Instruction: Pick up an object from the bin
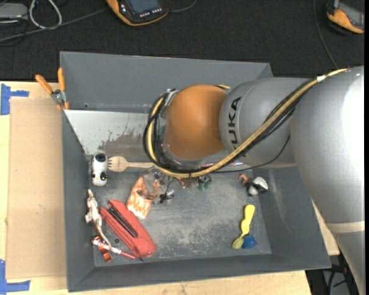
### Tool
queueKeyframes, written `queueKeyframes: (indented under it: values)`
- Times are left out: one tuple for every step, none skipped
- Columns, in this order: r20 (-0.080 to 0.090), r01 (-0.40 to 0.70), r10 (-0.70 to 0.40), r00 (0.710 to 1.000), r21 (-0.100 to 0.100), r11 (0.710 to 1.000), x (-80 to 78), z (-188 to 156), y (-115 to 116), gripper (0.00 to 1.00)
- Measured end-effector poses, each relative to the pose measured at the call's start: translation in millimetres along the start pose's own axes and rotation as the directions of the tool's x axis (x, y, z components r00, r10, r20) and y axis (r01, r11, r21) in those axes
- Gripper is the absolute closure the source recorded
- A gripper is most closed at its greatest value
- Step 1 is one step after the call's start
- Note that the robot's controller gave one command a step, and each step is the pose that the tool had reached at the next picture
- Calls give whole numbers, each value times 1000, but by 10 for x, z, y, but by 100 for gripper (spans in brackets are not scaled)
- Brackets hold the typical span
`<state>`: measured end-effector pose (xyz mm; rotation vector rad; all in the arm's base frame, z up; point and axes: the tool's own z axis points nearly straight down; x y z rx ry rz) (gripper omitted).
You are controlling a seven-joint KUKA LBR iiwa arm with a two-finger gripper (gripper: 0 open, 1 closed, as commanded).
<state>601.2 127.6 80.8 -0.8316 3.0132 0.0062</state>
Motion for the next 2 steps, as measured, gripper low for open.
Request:
queueKeyframes:
  values:
    - [0, -17, 17, 1000, -3, 1000, -75, 22, -41, 100]
    - [2, -14, 14, 1000, 2, 1000, -149, 23, 114, 100]
